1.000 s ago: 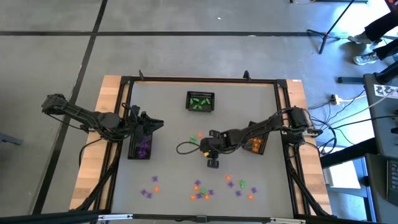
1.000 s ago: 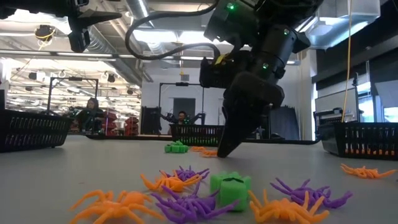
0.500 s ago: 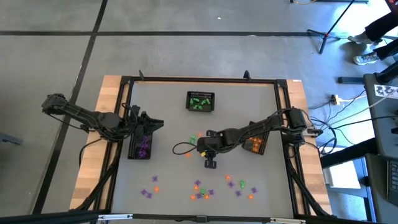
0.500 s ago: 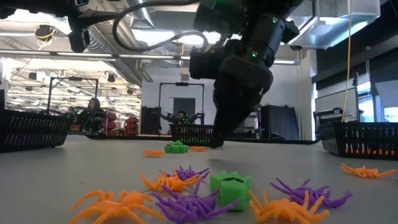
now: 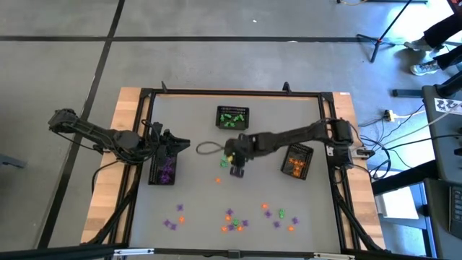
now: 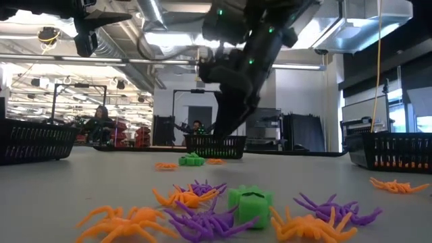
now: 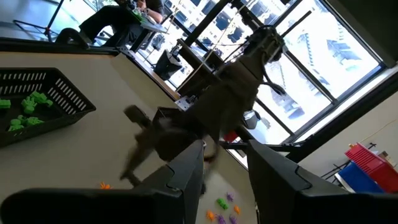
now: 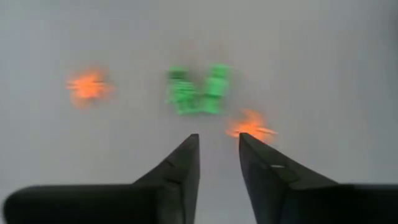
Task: Sort Halloween decoration
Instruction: Put the orange spider toy into the right bin
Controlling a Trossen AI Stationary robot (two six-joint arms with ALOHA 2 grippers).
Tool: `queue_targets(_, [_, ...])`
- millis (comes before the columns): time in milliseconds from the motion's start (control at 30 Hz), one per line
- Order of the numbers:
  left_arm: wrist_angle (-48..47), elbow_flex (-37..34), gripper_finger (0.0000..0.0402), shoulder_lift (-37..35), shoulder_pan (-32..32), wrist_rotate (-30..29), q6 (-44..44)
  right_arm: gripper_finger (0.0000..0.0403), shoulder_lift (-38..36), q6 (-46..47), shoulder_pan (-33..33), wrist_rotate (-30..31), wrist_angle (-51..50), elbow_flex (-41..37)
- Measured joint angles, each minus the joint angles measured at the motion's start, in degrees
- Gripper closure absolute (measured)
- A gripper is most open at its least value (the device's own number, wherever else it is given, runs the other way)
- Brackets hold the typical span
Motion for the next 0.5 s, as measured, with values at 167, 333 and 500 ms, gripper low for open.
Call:
queue_targets(167, [0.01,0.00,0.0286,0.00,0.02,0.00,-0.06,0.0262,0.43,-0.42,-3.93,-2.25,0.57,-0.60])
queue_targets(333, [0.02,0.00,0.0286,0.01,0.01,0.01,-0.14,0.0260,3.67,-0.96,-5.09,-7.23,1.42,-0.68])
queue_targets(500, [0.02,0.00,0.0286,0.00,0.00,0.02,-0.13,0.0260,5.90,-0.83,-4.48,-8.32,1.62,-0.42])
